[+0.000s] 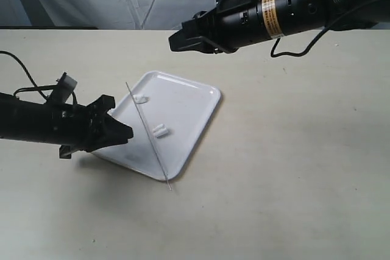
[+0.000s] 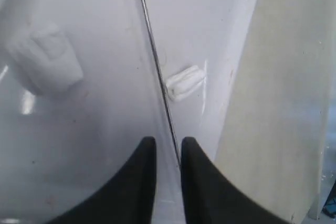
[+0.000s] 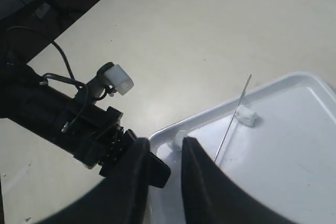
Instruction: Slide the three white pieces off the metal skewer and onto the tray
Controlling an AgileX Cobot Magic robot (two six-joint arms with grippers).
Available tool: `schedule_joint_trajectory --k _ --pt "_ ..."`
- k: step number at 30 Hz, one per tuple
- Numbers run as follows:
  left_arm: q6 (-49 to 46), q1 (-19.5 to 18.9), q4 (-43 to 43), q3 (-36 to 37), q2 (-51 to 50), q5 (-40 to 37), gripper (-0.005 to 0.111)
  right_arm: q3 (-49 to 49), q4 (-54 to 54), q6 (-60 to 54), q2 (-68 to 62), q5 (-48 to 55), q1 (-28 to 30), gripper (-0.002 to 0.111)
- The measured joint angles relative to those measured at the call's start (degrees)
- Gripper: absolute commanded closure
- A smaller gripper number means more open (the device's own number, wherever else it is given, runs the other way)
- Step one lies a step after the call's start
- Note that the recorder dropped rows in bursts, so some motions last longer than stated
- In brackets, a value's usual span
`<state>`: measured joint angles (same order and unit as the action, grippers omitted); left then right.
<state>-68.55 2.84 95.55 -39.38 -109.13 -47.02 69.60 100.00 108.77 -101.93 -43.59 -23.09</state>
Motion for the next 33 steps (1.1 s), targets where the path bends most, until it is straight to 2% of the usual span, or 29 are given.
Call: schedule_joint_trajectory --k 4,9,13,18,22,25,29,31,33 --pt "-2.1 0.0 -6.8 -0.1 3.7 3.1 0.107 -0.2 0.1 -2.6 4.7 1.9 0.0 0.090" --pt "-2.0 0.0 -15.2 2.9 22.0 15.3 0.107 -2.2 0.0 -7.5 15.2 7.1 0.0 0.099" --pt "0.2 0.0 -20.2 6.3 39.4 22.9 0.107 -11.9 0.0 -12.9 23.9 18.3 0.0 0.100" --pt "1.8 0.0 -22.6 9.1 52.3 27.7 0.107 -22.4 0.1 -15.4 30.8 33.8 0.0 0.100" --pt "4.9 0.0 -27.3 10.6 62.0 28.9 0.107 -27.5 0.1 -15.6 35.9 41.1 0.1 0.100" --pt "14.2 0.0 -38.1 11.8 68.3 29.2 0.107 -30.6 0.1 -15.8 40.5 43.1 0.1 0.100" --pt "36.0 0.0 -60.9 12.4 76.1 27.3 0.107 -33.8 0.0 -15.8 46.4 43.9 0.1 0.100" --pt "45.5 0.0 -69.4 12.5 79.9 24.9 0.107 -35.5 0.0 -15.8 49.4 44.1 0.1 0.100" --pt "50.3 0.0 -74.8 12.6 82.9 22.7 0.107 -36.9 0.0 -15.8 51.8 44.1 0.1 0.100"
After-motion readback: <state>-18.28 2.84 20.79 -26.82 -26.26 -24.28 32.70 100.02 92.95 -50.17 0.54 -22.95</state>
